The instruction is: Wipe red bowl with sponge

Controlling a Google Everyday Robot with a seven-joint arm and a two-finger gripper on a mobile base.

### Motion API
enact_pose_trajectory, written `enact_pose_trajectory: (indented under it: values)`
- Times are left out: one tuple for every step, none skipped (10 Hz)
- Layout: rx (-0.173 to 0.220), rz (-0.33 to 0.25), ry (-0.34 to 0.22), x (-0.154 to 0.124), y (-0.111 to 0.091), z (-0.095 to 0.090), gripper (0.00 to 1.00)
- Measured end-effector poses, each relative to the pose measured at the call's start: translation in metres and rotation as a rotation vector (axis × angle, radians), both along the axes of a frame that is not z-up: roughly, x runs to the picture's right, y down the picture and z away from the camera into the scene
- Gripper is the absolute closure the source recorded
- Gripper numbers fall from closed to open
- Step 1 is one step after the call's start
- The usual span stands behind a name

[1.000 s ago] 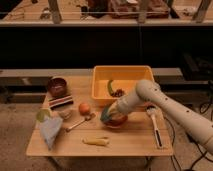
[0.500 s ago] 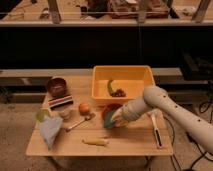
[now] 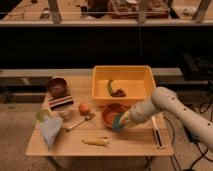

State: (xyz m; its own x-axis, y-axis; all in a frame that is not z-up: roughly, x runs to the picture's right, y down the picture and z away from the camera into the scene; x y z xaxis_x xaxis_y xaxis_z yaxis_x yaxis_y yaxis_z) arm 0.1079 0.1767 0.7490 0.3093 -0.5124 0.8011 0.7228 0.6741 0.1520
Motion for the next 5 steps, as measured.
enact_pose_trajectory:
  values:
    - [0.01,0.006,0.021,0.007,-0.005,0.004,1.0]
    - [0.021,0.009,0.039,0.012,-0.011,0.009,1.0]
    - [0.029,0.008,0.048,0.014,-0.017,0.012,1.0]
    - [0.04,0.004,0.054,0.011,-0.028,0.018,1.0]
    - [0.043,0.0,0.056,0.007,-0.033,0.022,1.0]
